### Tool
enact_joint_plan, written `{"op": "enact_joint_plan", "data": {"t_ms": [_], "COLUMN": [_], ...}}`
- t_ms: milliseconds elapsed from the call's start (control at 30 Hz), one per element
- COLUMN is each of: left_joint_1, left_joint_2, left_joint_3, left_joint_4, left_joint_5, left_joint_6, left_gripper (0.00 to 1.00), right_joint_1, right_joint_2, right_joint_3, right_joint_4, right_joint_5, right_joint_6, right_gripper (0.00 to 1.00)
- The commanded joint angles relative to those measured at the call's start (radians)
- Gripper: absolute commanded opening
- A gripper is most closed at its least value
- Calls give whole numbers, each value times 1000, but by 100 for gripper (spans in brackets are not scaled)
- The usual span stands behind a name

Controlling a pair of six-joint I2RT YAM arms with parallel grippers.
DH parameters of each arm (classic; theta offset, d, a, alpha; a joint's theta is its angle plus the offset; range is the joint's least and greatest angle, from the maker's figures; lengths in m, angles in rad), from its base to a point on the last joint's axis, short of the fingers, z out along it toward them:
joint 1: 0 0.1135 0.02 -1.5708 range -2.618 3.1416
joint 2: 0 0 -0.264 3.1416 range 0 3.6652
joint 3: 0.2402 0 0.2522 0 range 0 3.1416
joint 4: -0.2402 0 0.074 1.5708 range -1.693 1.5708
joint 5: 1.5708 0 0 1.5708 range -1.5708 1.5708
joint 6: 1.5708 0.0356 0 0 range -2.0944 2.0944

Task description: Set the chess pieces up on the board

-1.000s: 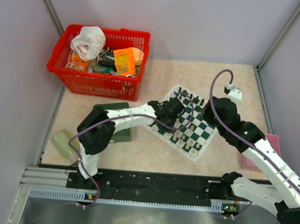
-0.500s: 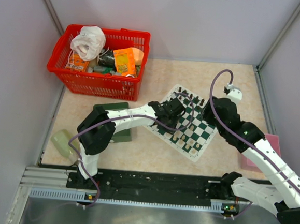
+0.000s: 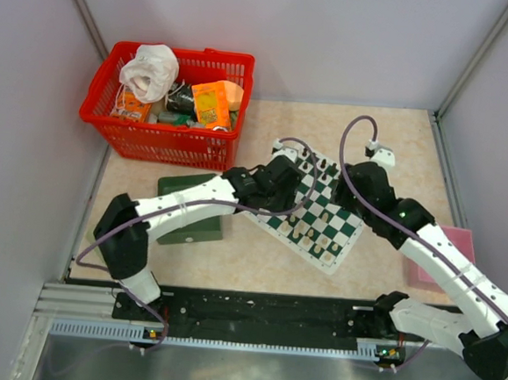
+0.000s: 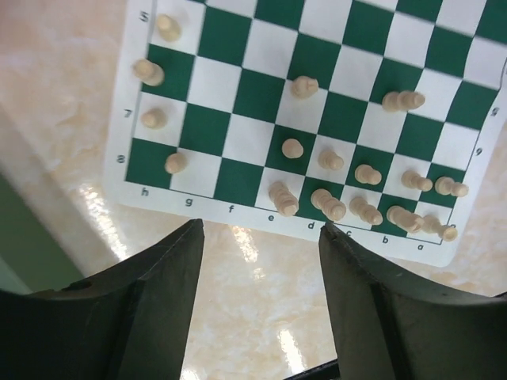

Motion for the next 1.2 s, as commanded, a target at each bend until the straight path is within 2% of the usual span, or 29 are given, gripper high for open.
{"op": "enact_joint_plan", "data": {"t_ms": [0, 233, 633, 900, 1167], "left_joint_1": [-1, 24, 105, 186, 252], "left_joint_2": [-145, -276, -483, -573, -613], "left_joint_3": [-50, -171, -335, -400, -441], "left_joint_4": [11, -5, -17, -25, -8], "left_joint_5": [-153, -291, -308, -279, -253], "left_joint_6": [-16, -72, -105, -103, -89], "left_gripper": [68, 82, 99, 99, 99], "right_joint_1": [-25, -45, -46, -65, -126], "right_joint_2": [50, 218, 433, 479, 487], "right_joint_3": [45, 102, 202, 222, 124], "right_joint_4": [47, 68, 84, 10, 18], "right_joint_5": [-77, -227, -329, -218, -274], "right_joint_6": [-32, -81, -117, -110, -96], "right_gripper": [56, 56, 56, 56, 53]}}
